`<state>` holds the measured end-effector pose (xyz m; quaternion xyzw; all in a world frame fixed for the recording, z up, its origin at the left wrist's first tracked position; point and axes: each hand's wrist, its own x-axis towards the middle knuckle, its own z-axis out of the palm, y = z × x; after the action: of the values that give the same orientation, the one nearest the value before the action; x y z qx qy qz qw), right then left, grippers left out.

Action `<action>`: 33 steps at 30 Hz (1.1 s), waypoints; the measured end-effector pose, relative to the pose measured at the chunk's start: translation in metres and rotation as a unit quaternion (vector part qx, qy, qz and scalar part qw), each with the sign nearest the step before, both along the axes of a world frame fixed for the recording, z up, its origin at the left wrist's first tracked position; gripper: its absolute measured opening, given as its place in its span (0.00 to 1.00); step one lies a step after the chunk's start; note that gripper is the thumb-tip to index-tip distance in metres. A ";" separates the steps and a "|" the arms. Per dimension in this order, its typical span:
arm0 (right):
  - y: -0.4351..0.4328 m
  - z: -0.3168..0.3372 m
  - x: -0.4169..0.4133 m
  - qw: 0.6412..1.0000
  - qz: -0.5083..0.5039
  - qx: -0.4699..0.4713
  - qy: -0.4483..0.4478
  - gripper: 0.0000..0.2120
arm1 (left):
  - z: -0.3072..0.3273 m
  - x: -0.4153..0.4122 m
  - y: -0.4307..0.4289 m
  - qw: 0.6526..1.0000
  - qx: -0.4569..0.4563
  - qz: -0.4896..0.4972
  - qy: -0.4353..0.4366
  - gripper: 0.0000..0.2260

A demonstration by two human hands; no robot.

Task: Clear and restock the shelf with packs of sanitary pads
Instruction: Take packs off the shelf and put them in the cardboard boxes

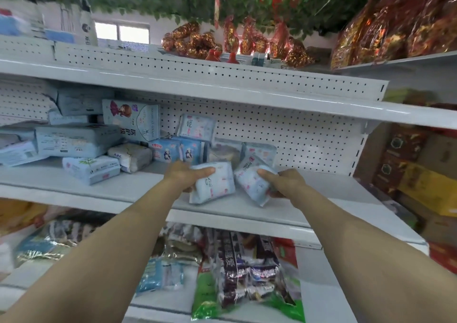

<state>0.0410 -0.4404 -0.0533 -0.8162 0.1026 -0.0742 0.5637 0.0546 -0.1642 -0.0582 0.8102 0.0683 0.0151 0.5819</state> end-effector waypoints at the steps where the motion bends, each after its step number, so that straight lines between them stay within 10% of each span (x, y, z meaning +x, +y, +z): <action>1: -0.006 -0.003 -0.010 1.000 0.006 0.015 0.000 0.25 | -0.002 -0.015 -0.007 1.000 -0.009 0.017 0.003 0.32; 17: -0.092 -0.125 -0.198 0.967 0.129 0.185 0.120 0.21 | -0.154 -0.232 -0.099 0.901 -0.418 0.007 0.117 0.11; 33: -0.136 -0.379 -0.275 0.902 -0.036 0.277 0.329 0.19 | -0.386 -0.285 -0.144 0.894 -0.285 -0.011 0.345 0.05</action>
<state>-0.2340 -0.5761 -0.4323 -0.6010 0.3279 0.2097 0.6981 -0.2300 -0.3078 -0.4447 0.5646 0.2571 -0.2923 0.7278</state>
